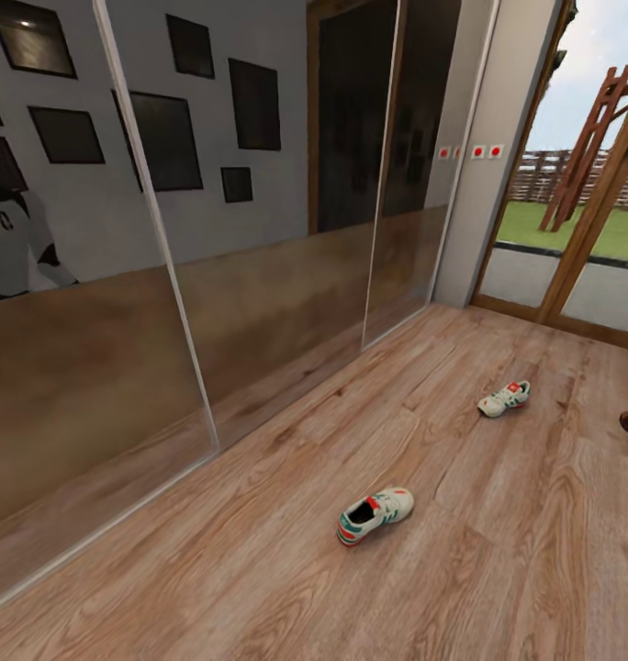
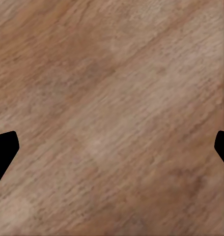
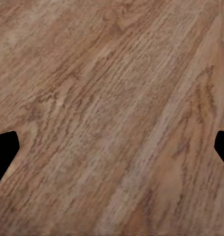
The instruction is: Pick up the two gym shoes and the two sandals from the corridor floor and place them onto the hallstand (shoe rack) in the corridor, making sure they are on the rack and not on the floor. Arrange them so the two gym shoes are next to each other and the two sandals are next to each other.
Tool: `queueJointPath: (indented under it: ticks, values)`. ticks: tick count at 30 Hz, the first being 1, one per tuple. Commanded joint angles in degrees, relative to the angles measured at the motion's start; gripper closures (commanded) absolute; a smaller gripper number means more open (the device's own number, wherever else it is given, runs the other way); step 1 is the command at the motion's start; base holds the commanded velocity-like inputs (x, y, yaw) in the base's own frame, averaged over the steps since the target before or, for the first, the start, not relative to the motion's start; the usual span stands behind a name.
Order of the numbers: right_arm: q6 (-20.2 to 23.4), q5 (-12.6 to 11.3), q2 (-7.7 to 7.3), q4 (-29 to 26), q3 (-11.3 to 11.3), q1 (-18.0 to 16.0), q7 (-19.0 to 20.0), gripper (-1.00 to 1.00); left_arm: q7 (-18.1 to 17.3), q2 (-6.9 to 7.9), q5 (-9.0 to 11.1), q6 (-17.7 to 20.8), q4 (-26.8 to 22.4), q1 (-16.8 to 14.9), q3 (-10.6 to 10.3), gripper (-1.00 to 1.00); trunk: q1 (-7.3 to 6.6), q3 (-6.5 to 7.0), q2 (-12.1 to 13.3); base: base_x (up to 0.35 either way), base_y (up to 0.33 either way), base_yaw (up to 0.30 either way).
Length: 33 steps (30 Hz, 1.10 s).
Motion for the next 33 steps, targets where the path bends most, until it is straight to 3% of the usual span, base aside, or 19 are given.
queueJointPath:
  ticks: [1,22,29,33]
  values:
    - [-0.2,0.0,0.01,0.1,0.0,-0.1,0.0,-1.0,-0.1,0.0,0.4,-0.2,0.0,0.0,0.0,-1.0,0.01,-0.27,0.0,0.0,0.0,-0.243]
    - [-0.1,0.0,-0.16,-1.0,-0.1,-0.1,0.0,-1.0,-0.1,0.14,0.4,0.5,-0.2,-0.8,0.1,-1.0,0.55,-4.93,-0.3,0.0,0.0,-0.284]
    - [1.5,0.2,-0.29,-14.2,-0.1,-0.1,0.1,-1.0,-0.1,0.42,0.2,2.8,-1.8,-8.2,0.0,-1.0,0.73,-6.48,-0.4,0.0,0.0,-0.295]
    - [6.9,0.3,-0.33,-22.1,-0.1,-0.3,0.0,-1.0,-0.1,0.59,-0.4,8.0,-2.2,-13.2,0.0,-1.0,0.84,-7.41,-0.5,0.0,0.0,-0.296]
